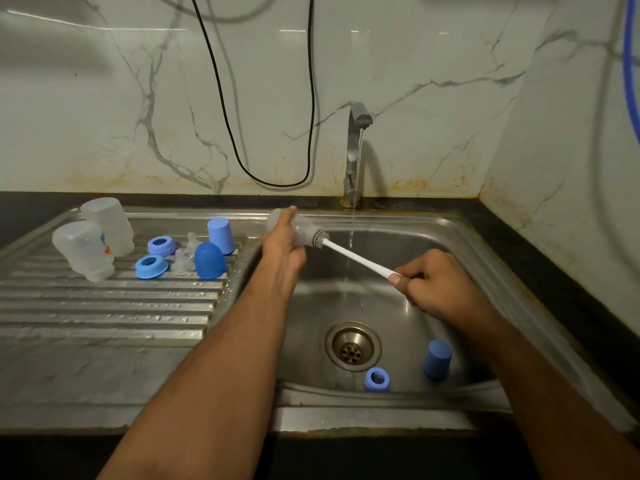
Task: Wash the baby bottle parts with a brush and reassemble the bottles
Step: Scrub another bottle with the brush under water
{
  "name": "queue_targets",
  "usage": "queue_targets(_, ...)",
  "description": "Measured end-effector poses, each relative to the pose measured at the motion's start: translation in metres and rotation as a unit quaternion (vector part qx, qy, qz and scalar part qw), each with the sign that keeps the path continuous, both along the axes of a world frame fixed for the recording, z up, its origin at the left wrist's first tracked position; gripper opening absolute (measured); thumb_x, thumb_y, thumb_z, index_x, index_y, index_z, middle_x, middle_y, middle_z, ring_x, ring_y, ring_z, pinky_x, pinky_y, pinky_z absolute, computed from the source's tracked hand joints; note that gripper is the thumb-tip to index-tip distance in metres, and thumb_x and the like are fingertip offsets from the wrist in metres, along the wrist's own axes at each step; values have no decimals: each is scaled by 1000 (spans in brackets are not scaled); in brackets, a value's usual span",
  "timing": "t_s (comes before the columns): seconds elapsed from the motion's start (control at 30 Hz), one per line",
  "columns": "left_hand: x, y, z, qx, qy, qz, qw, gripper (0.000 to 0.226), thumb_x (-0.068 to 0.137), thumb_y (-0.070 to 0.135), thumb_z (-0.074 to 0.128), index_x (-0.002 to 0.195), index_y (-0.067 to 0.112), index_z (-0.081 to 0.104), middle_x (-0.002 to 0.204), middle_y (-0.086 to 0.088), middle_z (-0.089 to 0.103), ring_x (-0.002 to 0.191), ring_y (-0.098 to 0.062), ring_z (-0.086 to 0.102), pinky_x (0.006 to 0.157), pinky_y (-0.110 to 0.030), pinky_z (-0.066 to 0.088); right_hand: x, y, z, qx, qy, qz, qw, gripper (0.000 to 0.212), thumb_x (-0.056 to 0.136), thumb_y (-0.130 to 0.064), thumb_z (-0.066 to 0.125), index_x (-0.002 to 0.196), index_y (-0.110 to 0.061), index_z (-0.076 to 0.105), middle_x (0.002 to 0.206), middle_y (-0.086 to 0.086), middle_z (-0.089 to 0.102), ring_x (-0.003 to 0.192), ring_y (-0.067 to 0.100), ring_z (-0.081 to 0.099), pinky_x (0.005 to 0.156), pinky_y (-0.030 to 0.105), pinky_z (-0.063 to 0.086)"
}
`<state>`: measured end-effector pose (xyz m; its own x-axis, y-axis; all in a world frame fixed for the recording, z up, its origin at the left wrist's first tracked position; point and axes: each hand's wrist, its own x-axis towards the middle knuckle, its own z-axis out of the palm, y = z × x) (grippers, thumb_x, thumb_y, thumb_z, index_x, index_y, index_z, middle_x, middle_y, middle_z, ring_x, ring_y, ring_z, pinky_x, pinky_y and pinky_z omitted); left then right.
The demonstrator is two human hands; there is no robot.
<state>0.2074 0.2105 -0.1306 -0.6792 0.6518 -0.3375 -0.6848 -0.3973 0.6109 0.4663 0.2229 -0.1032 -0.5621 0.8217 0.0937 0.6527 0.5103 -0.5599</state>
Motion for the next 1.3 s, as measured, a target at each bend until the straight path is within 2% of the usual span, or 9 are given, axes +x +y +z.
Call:
queue_targets(0.1, -6, 1, -1, 9, -5, 17, 1000, 57, 83, 9, 79, 130, 2, 48, 123, -20, 61, 107, -32, 66, 92, -53, 57, 7, 3, 3, -3, 14, -10, 1000, 18, 98, -29, 65, 104, -17, 78, 71, 6, 70, 68, 19, 65, 67, 31, 56)
queue_targets(0.23, 8, 2, -2, -6, 12, -6, 1000, 60, 81, 10, 81, 132, 3, 48, 121, -20, 61, 105, -33, 67, 90, -56, 57, -4, 0, -5, 5, 6, -4, 1000, 25, 97, -31, 65, 93, -10, 79, 69, 12, 70, 70, 28, 69, 72, 47, 61)
queue_targets(0.4, -6, 1, -3, 11, -2, 15, 1000, 58, 82, 9, 80, 131, 1, 49, 120, -19, 62, 105, -31, 67, 92, -52, 57, 7, 8, -1, -14, 26, -14, 999, 18, 97, -27, 66, 104, -17, 78, 72, 6, 71, 70, 20, 66, 68, 32, 57)
queue_targets(0.5, 9, 3, -4, -6, 22, -23, 999, 63, 80, 13, 82, 132, 3, 48, 121, -18, 59, 107, -32, 65, 91, -55, 57, -3, 4, -6, 13, 2, -12, 1000, 23, 97, -32, 65, 95, -14, 80, 69, 8, 71, 70, 24, 69, 72, 43, 61)
queue_targets(0.63, 15, 2, 0, -14, 40, -78, 996, 75, 74, 30, 86, 133, 3, 48, 119, -17, 58, 107, -32, 62, 77, -52, 61, -7, 5, -10, 62, -7, -19, 998, 25, 98, -34, 64, 89, -16, 78, 62, 3, 66, 61, 18, 64, 58, 34, 55)
queue_targets(0.87, 5, -5, -7, 21, -32, -136, 990, 57, 89, 26, 75, 134, 4, 47, 118, -19, 58, 103, -37, 63, 85, -55, 57, -11, -1, -13, 110, -65, -15, 992, 25, 98, -39, 59, 89, -21, 74, 65, -2, 61, 61, 15, 60, 62, 37, 56)
queue_targets(1.0, 6, 0, 1, -24, 5, -110, 994, 71, 77, 29, 84, 135, 6, 49, 106, -15, 58, 84, -29, 62, 58, -41, 59, -5, -3, -8, 55, -39, 2, 998, 23, 98, -37, 62, 93, -21, 77, 66, 0, 66, 64, 15, 64, 63, 33, 56)
queue_targets(1.13, -23, -1, -3, -5, -28, -10, 1000, 59, 88, 16, 75, 137, 5, 44, 118, -22, 58, 101, -35, 65, 89, -55, 57, 9, -3, 4, -2, 2, -17, 1000, 19, 97, -32, 65, 102, -19, 78, 71, 4, 70, 71, 19, 66, 72, 37, 59)
queue_targets(1.3, -15, 2, -8, -18, -22, 21, 999, 69, 78, 16, 85, 134, 8, 44, 118, -22, 62, 99, -35, 69, 81, -55, 60, 4, -5, 5, 4, 15, -26, 1000, 22, 100, -32, 62, 103, -17, 78, 71, 4, 68, 65, 16, 61, 63, 31, 52)
